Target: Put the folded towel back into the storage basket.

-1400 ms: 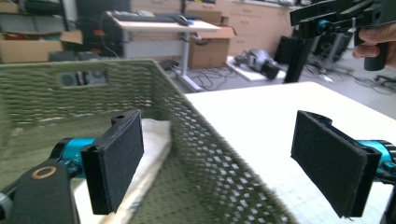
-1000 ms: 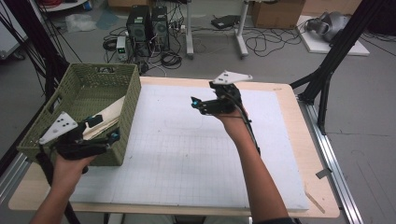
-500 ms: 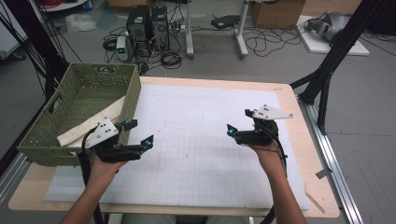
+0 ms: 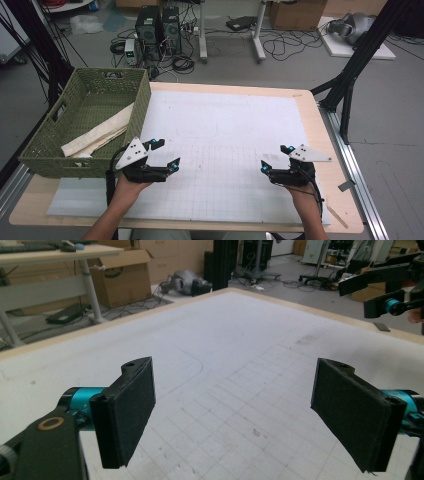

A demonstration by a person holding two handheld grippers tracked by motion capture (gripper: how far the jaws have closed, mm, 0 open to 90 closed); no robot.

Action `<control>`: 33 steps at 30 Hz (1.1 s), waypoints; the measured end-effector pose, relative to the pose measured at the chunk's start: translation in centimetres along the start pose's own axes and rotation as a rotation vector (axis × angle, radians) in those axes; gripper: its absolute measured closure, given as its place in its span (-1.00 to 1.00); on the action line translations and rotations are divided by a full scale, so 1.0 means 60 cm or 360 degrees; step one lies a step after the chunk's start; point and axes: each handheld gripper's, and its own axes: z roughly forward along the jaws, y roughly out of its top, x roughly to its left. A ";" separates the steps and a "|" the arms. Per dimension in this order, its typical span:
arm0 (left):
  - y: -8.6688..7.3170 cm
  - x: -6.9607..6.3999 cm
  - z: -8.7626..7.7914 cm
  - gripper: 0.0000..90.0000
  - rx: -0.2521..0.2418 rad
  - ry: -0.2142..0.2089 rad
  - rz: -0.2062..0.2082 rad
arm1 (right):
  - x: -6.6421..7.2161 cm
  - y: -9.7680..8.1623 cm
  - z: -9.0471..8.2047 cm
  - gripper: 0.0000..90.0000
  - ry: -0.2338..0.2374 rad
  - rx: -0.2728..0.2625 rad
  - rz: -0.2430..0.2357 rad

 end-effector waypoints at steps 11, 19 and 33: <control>-0.021 -0.005 0.008 -0.59 0.0055 0.0007 0.0011 | 0.006 -0.021 0.000 -0.74 -0.0041 0.0022 -0.0028; -0.022 -0.007 0.008 -0.59 0.0066 0.0013 0.0017 | 0.004 -0.025 -0.003 -0.75 -0.0053 0.0023 -0.0029; -0.023 -0.004 0.010 -0.59 0.0073 0.0017 0.0012 | 0.004 -0.024 -0.003 -0.75 -0.0050 0.0020 -0.0025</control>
